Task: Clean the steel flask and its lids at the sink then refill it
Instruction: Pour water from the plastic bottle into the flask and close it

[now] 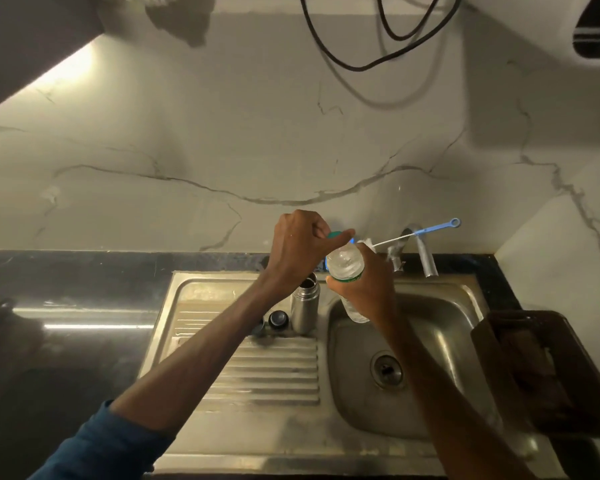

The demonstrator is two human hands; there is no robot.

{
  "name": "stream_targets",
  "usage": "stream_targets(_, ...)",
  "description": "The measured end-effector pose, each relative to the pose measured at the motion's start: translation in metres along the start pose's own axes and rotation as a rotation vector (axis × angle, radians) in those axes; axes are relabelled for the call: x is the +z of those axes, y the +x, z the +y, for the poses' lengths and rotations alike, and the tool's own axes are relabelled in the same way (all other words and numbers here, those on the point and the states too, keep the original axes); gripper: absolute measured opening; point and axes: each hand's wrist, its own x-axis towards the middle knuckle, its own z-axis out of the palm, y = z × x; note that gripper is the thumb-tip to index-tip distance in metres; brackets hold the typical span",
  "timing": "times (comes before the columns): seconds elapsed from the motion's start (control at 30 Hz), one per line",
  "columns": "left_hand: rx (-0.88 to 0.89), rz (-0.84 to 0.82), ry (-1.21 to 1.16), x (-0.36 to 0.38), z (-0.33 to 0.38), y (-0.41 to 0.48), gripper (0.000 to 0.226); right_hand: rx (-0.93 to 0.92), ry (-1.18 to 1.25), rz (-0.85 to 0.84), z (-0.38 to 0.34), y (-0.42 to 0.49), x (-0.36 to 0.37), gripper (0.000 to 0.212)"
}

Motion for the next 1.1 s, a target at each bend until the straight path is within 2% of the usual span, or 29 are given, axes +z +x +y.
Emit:
stream_targets(0.17, -0.097, 0.068, -0.013, 0.007, -0.011, -0.005, 0.049, 0.054, 0.026, -0.125, 0.009, -0.003, 0.005, 0.060)
stream_targets(0.3, -0.161, 0.095, -0.043, 0.000, -0.032, -0.006, 0.035, 0.090, 0.006, -0.259, 0.019, -0.004, 0.002, 0.048)
stream_targets(0.4, -0.276, -0.015, -0.020, -0.001, -0.063, -0.013, 0.027, 0.080, -0.089, -0.396, 0.023, -0.002, -0.003, 0.036)
stream_targets(0.57, -0.425, -0.198, -0.001, 0.006, -0.086, -0.024, 0.024, 0.027, -0.254, -0.530, 0.026, 0.008, -0.005, 0.052)
stream_targets(0.77, -0.427, -0.236, -0.023, 0.014, -0.088, -0.026, 0.018, -0.021, -0.533, -0.588, 0.023, 0.028, -0.002, 0.045)
stream_targets(1.1, -0.409, -0.219, 0.013, 0.018, -0.095, -0.030, 0.026, -0.058, -0.705, -0.676, 0.024, 0.043, 0.005, 0.055)
